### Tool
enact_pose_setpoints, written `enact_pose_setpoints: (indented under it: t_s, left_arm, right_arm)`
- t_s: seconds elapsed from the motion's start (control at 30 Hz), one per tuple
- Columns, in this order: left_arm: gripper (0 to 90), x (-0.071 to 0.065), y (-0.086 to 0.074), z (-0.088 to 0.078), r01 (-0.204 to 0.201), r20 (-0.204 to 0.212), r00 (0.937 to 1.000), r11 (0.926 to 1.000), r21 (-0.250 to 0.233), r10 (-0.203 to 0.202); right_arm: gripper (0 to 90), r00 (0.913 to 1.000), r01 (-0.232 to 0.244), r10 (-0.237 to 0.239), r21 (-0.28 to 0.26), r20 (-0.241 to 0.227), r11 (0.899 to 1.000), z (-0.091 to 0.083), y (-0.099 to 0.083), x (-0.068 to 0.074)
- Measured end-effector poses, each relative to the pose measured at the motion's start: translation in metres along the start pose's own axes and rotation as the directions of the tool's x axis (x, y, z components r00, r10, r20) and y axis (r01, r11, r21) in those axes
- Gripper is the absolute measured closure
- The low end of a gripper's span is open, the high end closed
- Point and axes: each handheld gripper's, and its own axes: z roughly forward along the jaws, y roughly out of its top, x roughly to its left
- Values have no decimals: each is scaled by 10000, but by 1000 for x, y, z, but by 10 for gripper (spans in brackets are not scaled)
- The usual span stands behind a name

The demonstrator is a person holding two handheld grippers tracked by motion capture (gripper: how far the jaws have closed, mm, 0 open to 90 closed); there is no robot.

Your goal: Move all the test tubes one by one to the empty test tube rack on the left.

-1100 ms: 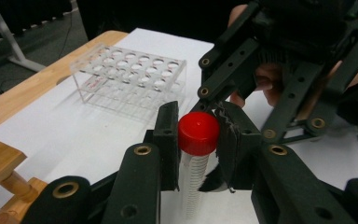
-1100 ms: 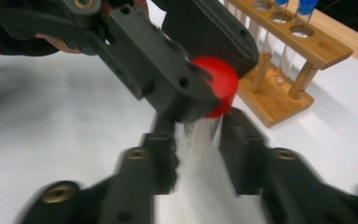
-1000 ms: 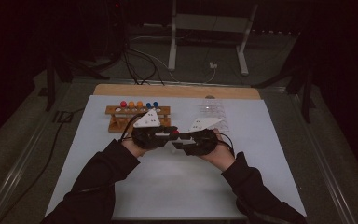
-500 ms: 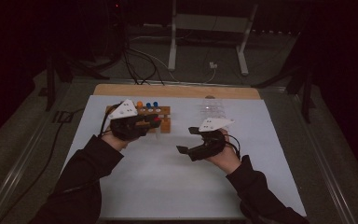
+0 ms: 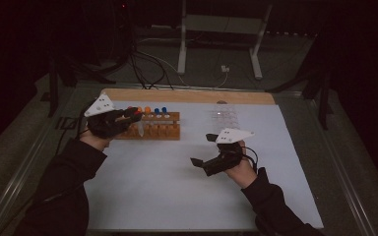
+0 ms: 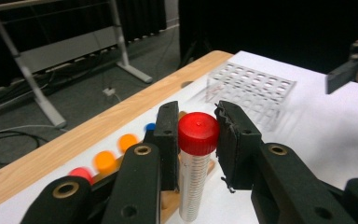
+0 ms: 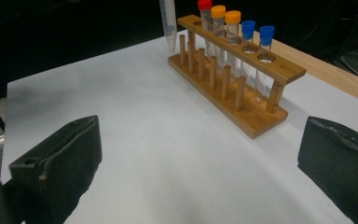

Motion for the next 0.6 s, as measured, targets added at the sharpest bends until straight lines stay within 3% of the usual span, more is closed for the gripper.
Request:
enact_pose_setpoints:
  t_s: [0.13, 0.27, 0.4, 0.6]
  left_arm:
    - [719, 13, -2, -6, 68, -529, 9986, 10000, 26, -66]
    - [719, 27, -4, -8, 378, -988, 9944, 9993, -43, -381]
    - [718, 38, -4, -8, 367, -1685, 9849, 9991, -219, -399]
    - [718, 55, -4, -3, 667, -2081, 9754, 9972, -348, -725]
  right_arm:
    - [0, 10000, -18, 19, -91, 39, 10000, -2, 0, 0]
    - [0, 10000, 15, -14, -145, 84, 9999, -4, 0, 0]
    - [0, 9999, 60, -58, -153, 131, 9999, -5, 0, 0]
    - [0, 9998, 87, -84, -172, 176, 9998, -6, 0, 0]
